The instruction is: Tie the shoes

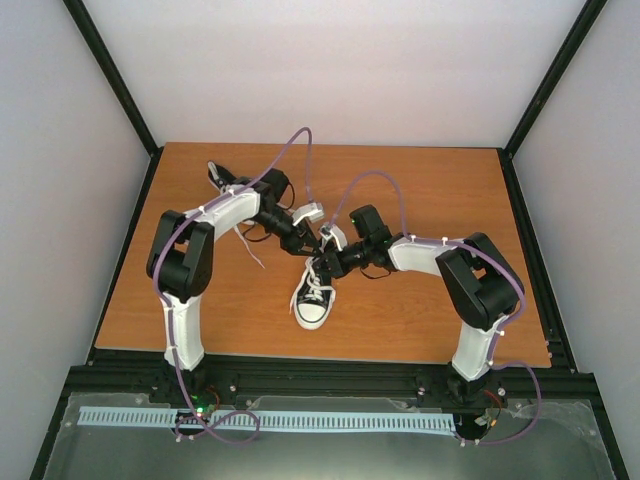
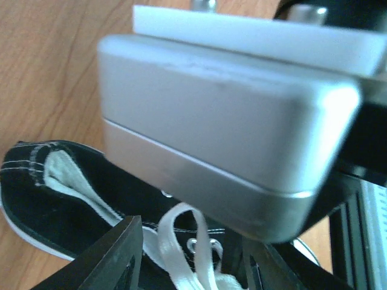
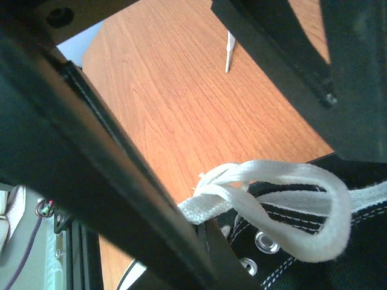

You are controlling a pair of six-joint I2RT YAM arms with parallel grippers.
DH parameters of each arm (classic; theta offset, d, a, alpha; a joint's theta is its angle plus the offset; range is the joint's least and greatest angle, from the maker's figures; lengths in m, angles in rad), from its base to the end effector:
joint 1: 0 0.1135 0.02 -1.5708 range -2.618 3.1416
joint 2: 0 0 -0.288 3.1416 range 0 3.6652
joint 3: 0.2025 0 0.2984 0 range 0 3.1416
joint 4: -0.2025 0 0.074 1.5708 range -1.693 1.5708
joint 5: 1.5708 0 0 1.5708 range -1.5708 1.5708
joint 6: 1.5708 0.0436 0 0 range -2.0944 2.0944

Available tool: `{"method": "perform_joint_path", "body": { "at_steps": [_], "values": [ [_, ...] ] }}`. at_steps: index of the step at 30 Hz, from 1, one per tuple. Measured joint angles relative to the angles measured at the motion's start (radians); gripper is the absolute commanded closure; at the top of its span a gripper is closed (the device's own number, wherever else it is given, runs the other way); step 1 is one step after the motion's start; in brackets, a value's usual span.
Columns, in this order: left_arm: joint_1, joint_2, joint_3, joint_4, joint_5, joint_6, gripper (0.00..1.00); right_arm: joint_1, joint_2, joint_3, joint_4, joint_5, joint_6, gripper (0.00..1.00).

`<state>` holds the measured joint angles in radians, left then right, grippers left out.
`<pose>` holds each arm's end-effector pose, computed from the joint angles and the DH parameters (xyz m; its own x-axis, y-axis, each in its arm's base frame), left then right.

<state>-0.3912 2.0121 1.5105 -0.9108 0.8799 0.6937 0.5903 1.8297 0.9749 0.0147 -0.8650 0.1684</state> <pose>0.3978 -0.2004 0.1855 -0.4747 0.6365 -0.6079 0.8569 0.1765 -0.4843 0.3131 0.2497 0.1346 -0.7412 -0.3657 -0.5629 -0.6683 0.3220 0.6706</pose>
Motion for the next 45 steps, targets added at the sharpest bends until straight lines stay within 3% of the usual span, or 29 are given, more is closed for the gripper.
{"method": "perform_joint_path", "body": {
  "at_steps": [6,18,20,21,23,25,45],
  "values": [
    [0.010,0.008,0.020,-0.058,0.043,0.025,0.54,0.000,0.000,0.000,-0.010,0.000,-0.009,0.97],
    [0.002,0.021,-0.008,-0.006,-0.005,0.001,0.57,0.000,0.004,0.021,-0.029,-0.004,-0.019,0.97],
    [-0.003,0.028,-0.008,-0.006,-0.008,-0.002,0.65,0.000,0.005,0.021,-0.035,-0.004,-0.023,0.97],
    [-0.005,0.031,-0.008,-0.006,-0.008,-0.004,0.78,0.000,0.005,0.022,-0.038,-0.004,-0.024,0.97],
    [-0.010,0.034,-0.009,-0.009,-0.009,-0.005,0.93,0.000,0.006,0.026,-0.045,-0.004,-0.029,0.97],
    [-0.013,0.034,-0.009,-0.010,-0.008,-0.008,0.99,0.000,0.006,0.029,-0.046,-0.003,-0.031,0.97],
    [0.010,0.024,-0.095,0.100,-0.023,-0.143,0.99,-0.019,-0.081,-0.060,-0.040,0.154,0.015,0.97]
  ]
}}
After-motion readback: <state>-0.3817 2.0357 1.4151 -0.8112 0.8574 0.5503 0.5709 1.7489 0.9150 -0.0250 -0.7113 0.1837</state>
